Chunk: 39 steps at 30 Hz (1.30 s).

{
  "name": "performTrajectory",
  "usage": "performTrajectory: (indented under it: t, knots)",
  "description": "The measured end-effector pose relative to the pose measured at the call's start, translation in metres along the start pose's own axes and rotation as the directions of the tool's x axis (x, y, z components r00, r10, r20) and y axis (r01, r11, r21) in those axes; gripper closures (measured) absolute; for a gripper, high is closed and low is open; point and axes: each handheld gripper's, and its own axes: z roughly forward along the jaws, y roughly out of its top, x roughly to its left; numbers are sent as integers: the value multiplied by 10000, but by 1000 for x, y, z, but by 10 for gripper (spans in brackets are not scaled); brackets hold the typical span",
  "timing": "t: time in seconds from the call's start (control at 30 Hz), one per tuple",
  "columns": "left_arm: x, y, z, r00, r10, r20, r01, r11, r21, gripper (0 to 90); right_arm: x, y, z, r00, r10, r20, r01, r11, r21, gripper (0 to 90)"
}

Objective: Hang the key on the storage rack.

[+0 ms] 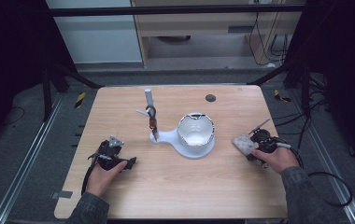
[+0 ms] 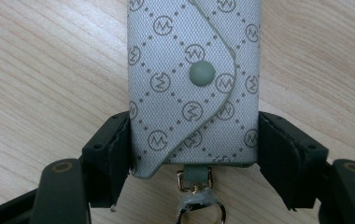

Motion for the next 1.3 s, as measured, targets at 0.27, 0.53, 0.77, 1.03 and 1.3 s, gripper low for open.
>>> performTrajectory:
  t: [0.27, 0.53, 0.77, 1.03, 1.3]
  knots:
    - [0, 0, 0, 10000, 5, 0, -5, 10000, 11, 95, 4, 3, -4, 9994, -352, 72, 354, 9992, -159, 307]
    - [1, 0, 0, 10000, 18, -14, -18, 10000, 22, 95, 5, 5, -10, 9983, -566, 101, 568, 9981, -230, 310]
    - [0, 0, 0, 10000, 22, -21, -22, 10000, 28, 95, 8, 8, -26, 9947, -1003, 205, 1010, 9941, -387, 312]
    - [0, 0, 0, 10000, 53, -30, -53, 10000, 77, 95, 13, 13, -43, 9898, -1403, 232, 1413, 9887, -494, 313]
    - [0, -1, 1, 10000, 52, -18, -52, 9999, 150, 94, 19, 19, -55, 9854, -1679, 280, 1694, 9834, -648, 313]
